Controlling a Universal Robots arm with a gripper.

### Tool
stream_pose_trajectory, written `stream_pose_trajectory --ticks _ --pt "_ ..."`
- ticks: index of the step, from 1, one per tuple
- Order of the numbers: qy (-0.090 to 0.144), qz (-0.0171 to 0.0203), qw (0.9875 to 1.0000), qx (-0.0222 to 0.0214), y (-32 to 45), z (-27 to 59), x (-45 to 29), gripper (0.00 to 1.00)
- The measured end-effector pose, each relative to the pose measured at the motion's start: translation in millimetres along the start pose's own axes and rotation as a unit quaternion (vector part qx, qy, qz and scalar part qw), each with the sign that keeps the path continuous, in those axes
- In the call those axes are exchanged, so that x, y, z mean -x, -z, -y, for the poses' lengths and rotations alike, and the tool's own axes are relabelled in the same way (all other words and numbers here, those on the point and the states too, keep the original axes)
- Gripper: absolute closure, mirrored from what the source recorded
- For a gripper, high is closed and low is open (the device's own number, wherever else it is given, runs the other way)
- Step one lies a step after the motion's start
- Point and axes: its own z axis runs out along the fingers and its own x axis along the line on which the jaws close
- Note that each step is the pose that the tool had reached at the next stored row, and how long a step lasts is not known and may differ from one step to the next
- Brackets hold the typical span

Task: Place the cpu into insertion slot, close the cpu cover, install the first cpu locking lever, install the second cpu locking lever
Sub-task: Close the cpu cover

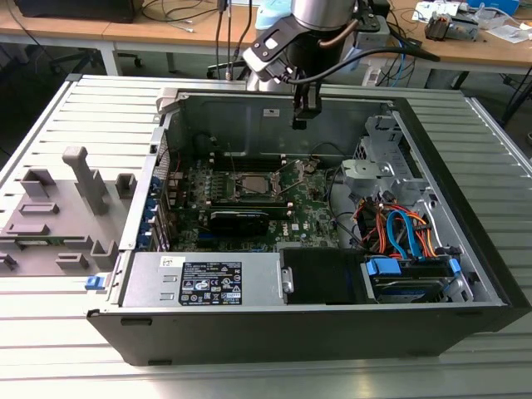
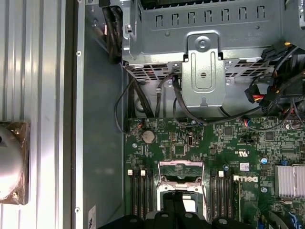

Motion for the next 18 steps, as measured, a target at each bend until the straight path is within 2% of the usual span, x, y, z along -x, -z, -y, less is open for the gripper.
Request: stream_pose_trajectory --ticks 18 --pt "0.000 0.0000 1.0000 0.0000 -0.4 -4.4 0.0 0.89"
